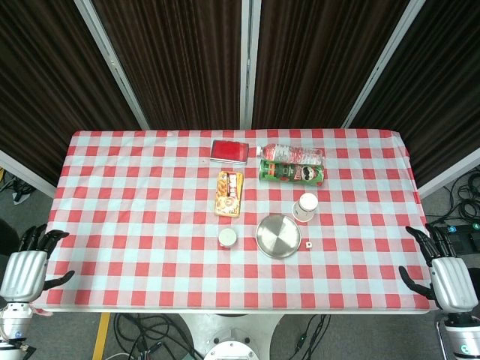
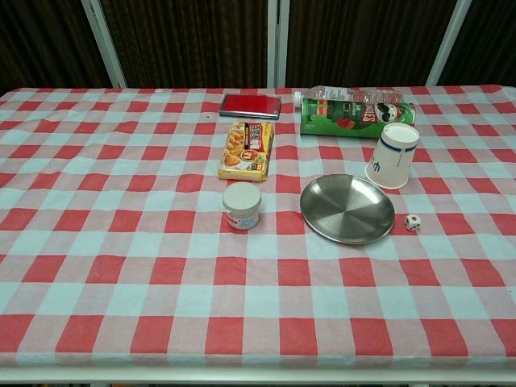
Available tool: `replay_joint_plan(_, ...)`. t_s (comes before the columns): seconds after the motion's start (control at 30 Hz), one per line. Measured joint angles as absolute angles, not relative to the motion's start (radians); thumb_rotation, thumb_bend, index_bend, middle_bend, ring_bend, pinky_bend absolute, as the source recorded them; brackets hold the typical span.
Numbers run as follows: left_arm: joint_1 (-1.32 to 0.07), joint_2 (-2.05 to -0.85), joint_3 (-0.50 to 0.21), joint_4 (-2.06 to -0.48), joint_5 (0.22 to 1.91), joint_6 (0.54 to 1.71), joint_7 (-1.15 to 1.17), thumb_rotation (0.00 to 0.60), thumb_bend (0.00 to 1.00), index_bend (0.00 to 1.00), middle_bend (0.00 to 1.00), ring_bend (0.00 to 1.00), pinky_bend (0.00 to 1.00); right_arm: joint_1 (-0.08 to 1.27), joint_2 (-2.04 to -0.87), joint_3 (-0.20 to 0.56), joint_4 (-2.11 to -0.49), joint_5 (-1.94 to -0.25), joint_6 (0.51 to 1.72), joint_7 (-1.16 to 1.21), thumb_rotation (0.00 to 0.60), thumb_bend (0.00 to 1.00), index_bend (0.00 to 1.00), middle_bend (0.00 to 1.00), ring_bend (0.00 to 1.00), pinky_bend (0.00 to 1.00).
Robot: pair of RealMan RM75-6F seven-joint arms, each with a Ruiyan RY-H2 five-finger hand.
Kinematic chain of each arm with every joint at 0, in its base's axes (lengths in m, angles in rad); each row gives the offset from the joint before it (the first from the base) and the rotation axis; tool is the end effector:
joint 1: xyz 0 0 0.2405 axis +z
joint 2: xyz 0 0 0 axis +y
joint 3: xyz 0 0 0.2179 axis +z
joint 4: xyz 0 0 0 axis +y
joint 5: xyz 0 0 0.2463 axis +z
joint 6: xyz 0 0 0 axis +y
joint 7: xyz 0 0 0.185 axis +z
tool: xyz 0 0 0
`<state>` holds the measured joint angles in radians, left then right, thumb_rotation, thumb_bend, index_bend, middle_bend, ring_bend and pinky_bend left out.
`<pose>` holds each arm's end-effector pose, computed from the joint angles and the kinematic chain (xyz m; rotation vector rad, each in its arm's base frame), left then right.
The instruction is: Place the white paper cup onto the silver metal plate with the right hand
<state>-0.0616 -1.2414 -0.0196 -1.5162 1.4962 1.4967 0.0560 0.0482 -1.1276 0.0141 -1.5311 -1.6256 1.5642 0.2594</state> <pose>-0.3029 0.2081 0.0785 -1.3881 -0.9116 -0.8519 -0.2923 -0.2025 0.1124 1.3858 -0.9972 1.1094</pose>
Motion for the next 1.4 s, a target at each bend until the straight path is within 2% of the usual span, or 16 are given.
replay_joint_plan(0.4,-0.071,-1.241,-0.025,-1.511,1.488,1.486,0.152,0.600,0.10,0.25,0.23,0.10,0.09,0.053,-1.131,0.014,-1.530,-1.622,1.554,0.250,0.600,0.26,0.12,0.18,0.00,0.02)
replay_joint_plan(0.53,-0.075,-1.241,-0.026,-1.514,1.484,1.476,0.148,0.600,0.10,0.25,0.23,0.10,0.09,0.063,-1.130,0.016,-1.534,-1.623,1.539,0.236,0.600,0.26,0.12,0.22,0.02,0.03)
replay_joint_plan(0.63,-0.079,-1.243,-0.028,-1.515,1.479,1.468,0.144,0.600,0.10,0.25,0.23,0.10,0.09,0.082,-1.132,0.021,-1.540,-1.625,1.514,0.208,0.600,0.26,0.17,0.35,0.20,0.18)
replay_joint_plan(0.73,-0.083,-1.245,-0.029,-1.517,1.474,1.459,0.135,0.600,0.10,0.25,0.23,0.10,0.09,0.114,-1.143,0.032,-1.545,-1.625,1.476,0.158,0.600,0.26,0.29,0.54,0.45,0.47)
replay_joint_plan(0.8,-0.084,-1.245,-0.029,-1.517,1.472,1.454,0.132,0.600,0.10,0.25,0.23,0.10,0.09,0.144,-1.156,0.040,-1.546,-1.624,1.433,0.120,0.600,0.26,0.34,0.65,0.59,0.62)
replay_joint_plan(0.9,-0.087,-1.245,-0.030,-1.518,1.465,1.447,0.128,0.600,0.10,0.25,0.23,0.10,0.09,0.193,-1.177,0.047,-1.544,-1.616,1.349,0.079,0.600,0.25,0.38,0.76,0.72,0.78)
replay_joint_plan(0.97,-0.087,-1.246,-0.030,-1.516,1.460,1.444,0.123,0.600,0.10,0.25,0.23,0.10,0.09,0.231,-1.196,0.051,-1.540,-1.603,1.276,0.055,0.600,0.25,0.39,0.82,0.78,0.84)
replay_joint_plan(1.1,-0.088,-1.248,-0.028,-1.511,1.456,1.435,0.113,0.600,0.10,0.25,0.23,0.10,0.09,0.307,-1.247,0.061,-1.517,-1.555,1.123,0.010,0.600,0.25,0.39,0.87,0.84,0.90)
replay_joint_plan(1.2,-0.088,-1.249,-0.027,-1.508,1.454,1.432,0.105,0.600,0.10,0.25,0.23,0.10,0.09,0.364,-1.309,0.072,-1.489,-1.494,1.019,-0.028,0.600,0.25,0.39,0.88,0.86,0.92)
replay_joint_plan(1.4,-0.087,-1.254,-0.024,-1.494,1.453,1.427,0.082,0.600,0.10,0.25,0.23,0.10,0.09,0.442,-1.430,0.089,-1.419,-1.387,0.912,-0.098,0.600,0.24,0.39,0.89,0.87,0.93)
